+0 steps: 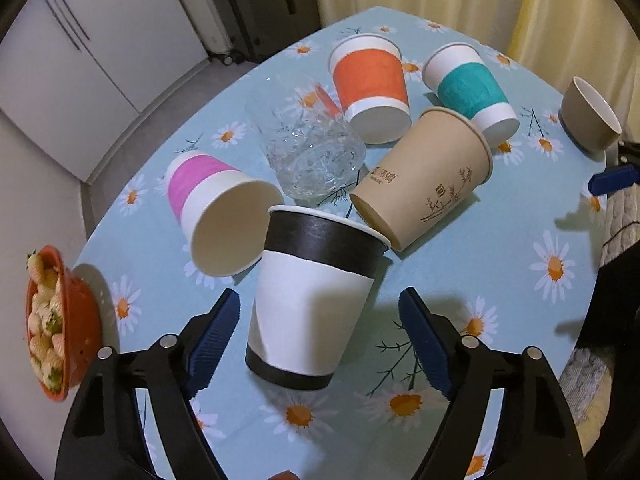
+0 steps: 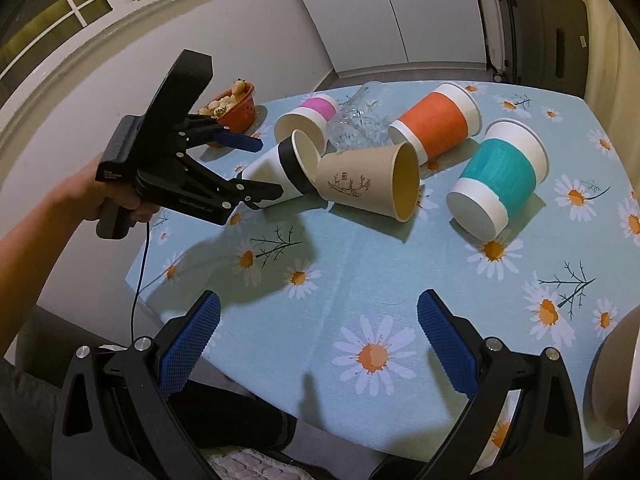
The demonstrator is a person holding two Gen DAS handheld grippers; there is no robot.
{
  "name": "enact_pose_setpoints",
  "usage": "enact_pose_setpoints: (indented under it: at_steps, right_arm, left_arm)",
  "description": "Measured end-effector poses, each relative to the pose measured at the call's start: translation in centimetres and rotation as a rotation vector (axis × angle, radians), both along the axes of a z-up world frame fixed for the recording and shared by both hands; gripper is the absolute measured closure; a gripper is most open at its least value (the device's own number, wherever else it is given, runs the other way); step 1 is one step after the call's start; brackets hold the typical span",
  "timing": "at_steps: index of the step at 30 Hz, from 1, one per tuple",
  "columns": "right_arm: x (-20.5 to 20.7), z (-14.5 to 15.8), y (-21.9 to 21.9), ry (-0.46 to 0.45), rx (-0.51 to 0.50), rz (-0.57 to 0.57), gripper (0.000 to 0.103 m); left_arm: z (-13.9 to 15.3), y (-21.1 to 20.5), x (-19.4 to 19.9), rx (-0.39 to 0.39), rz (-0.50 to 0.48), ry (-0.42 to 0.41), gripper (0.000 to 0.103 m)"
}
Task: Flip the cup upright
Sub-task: 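Close the left gripper around the black-and-white cup and lift it, then carry the held cup with the left gripper toward the right gripper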
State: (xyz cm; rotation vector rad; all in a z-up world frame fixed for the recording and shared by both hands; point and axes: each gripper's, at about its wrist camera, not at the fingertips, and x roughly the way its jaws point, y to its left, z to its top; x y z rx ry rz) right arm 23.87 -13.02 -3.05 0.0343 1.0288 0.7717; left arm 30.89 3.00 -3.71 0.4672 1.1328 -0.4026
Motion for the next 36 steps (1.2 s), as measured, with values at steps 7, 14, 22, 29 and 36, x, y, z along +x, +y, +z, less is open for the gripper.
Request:
enact_pose_setpoints:
  at_steps: [7,14,22,29,36]
  right_arm:
    - [0.3,-0.2,0.0,0.008,-0.002,0.007,0.005]
    - [0.4,-0.2,-0.5,0.014,0.006,-0.005,0.005]
    - [0.6,-0.1,-1.2,0.045,0.043,-0.014,0.005]
    - [0.6,0.2,-1.7,0.056,0.085,-0.016,0.005]
    - [0.1,0.7,-2.2,0.080,0.142,-0.002,0.005]
  left_arm:
    - [-1.0,0.1,0.9,0.020,-0.028,0.037,0.024]
    - [-1.5,-0.2,1.3,0.034,-0.042,0.039,0.036]
    - [-0.9,-0.3,0.3,0.045,-0.030,0.039,0.037]
    - [1.6,0.5,-1.3,-0.075,0.081,0.056,0.037]
    - [3.0,1.0,-4.5,-0.339,0.244,0.120,0.037]
